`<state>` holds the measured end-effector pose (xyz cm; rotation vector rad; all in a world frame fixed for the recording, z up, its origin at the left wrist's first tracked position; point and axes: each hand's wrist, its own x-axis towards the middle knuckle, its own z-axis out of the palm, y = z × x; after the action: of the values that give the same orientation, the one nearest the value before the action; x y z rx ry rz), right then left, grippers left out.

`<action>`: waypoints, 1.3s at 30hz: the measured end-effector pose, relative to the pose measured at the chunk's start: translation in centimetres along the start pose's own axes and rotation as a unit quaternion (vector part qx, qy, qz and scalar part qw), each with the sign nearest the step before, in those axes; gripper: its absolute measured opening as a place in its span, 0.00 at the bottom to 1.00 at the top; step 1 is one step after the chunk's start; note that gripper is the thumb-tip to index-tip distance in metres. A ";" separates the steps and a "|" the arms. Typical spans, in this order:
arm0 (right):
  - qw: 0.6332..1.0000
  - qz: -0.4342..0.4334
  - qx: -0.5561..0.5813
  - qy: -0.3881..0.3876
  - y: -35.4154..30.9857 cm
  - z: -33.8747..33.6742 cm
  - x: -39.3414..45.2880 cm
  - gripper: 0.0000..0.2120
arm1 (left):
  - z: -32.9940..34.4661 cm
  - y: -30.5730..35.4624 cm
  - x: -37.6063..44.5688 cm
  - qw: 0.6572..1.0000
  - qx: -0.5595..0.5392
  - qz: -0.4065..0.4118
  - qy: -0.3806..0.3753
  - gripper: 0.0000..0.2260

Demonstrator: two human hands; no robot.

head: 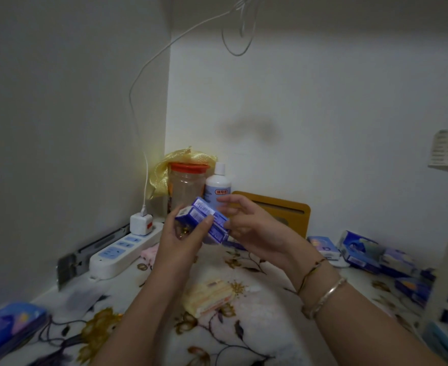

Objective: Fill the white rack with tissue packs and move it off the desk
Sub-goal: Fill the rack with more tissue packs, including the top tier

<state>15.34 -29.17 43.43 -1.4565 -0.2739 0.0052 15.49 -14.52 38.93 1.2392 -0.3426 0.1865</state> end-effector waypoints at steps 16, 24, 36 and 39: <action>0.698 0.173 -0.591 0.365 6.0 -10.6 -2.3 0.19 | 1.0 -0.9 -0.6 0.994 0.111 -0.007 -0.011 0.25; 0.679 0.101 -0.638 0.350 7.6 -11.7 -2.1 0.14 | 1.2 -0.9 -1.0 0.991 0.131 0.028 -0.009 0.25; 0.964 0.045 -0.195 0.173 -4.9 -0.1 -0.3 0.02 | 2.9 1.7 -2.4 0.996 0.077 0.038 0.021 0.24; 0.987 -0.004 -0.124 0.101 -7.8 1.9 -2.6 0.06 | 3.9 5.0 -2.8 0.996 0.075 0.052 0.007 0.25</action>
<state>11.24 -28.68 50.80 -1.6880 -0.1162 -0.1888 10.67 -16.45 43.48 1.3694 -0.3873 0.3152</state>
